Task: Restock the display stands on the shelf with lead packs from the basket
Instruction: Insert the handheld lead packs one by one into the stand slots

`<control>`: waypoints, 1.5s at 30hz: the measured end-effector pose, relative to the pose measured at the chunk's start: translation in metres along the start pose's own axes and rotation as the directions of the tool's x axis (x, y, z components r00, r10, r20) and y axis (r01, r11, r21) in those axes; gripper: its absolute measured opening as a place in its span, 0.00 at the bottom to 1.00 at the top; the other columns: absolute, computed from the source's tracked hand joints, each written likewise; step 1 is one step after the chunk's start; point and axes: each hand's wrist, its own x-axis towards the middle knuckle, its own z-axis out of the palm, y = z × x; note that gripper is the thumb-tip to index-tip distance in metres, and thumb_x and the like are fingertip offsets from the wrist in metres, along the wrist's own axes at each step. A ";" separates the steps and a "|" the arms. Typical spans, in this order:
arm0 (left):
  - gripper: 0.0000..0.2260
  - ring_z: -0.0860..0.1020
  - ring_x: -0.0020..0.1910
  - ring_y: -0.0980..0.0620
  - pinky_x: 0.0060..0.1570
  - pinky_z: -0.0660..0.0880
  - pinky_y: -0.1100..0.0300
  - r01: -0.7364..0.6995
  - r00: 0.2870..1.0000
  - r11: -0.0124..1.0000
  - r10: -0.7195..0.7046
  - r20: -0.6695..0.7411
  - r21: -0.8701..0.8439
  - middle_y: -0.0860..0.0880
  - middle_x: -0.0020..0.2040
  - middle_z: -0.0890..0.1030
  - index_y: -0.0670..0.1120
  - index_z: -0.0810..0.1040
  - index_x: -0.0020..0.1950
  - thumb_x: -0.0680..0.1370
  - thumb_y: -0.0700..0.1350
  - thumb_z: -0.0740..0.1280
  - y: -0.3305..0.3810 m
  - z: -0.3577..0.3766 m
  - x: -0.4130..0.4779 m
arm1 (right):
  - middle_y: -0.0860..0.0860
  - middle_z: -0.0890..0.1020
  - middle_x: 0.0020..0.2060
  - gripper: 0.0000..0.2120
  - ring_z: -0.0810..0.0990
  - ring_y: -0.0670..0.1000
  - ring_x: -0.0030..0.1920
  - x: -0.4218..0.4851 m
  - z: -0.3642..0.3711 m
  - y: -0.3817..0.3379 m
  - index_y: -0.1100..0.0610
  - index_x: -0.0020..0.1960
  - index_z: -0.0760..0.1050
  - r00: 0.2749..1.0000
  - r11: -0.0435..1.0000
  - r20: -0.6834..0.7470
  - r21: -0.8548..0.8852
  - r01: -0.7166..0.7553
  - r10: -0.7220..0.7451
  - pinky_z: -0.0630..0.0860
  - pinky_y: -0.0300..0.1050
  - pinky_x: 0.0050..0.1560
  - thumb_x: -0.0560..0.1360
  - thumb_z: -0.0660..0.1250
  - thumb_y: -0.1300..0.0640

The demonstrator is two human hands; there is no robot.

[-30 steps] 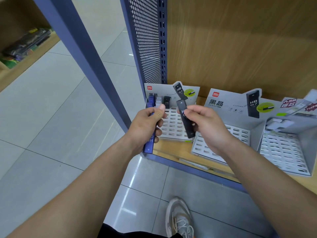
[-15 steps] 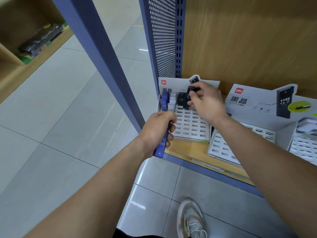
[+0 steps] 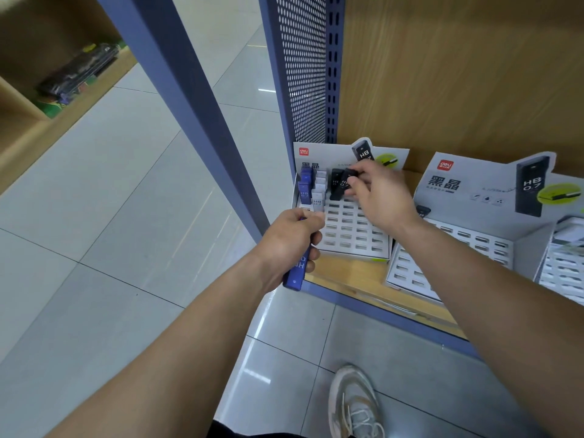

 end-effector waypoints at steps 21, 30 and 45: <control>0.14 0.69 0.26 0.54 0.24 0.69 0.62 -0.052 0.999 0.999 0.052 -0.015 -0.002 0.50 0.34 0.72 0.46 0.73 0.44 0.84 0.53 0.63 0.003 0.001 -0.001 | 0.53 0.84 0.36 0.11 0.82 0.51 0.39 -0.006 0.006 -0.007 0.59 0.48 0.81 0.998 0.974 -0.061 -0.223 -0.039 0.026 0.81 0.48 0.44 0.78 0.70 0.51; 0.04 0.68 0.26 0.52 0.23 0.66 0.62 -0.067 0.998 0.983 0.068 -0.001 -0.170 0.48 0.32 0.72 0.44 0.73 0.49 0.81 0.41 0.59 0.011 0.018 -0.006 | 0.53 0.85 0.36 0.03 0.84 0.53 0.35 -0.108 -0.044 -0.056 0.56 0.47 0.83 0.972 0.924 0.189 0.328 -0.199 0.142 0.83 0.44 0.39 0.78 0.70 0.59; 0.12 0.74 0.43 0.44 0.50 0.76 0.39 -0.270 0.962 0.961 0.271 0.010 -0.054 0.50 0.39 0.76 0.47 0.77 0.46 0.80 0.54 0.64 0.027 0.062 -0.019 | 0.54 0.83 0.30 0.12 0.83 0.52 0.31 -0.130 -0.064 -0.080 0.58 0.42 0.78 0.962 0.910 0.143 0.317 -0.268 0.233 0.82 0.52 0.39 0.68 0.80 0.55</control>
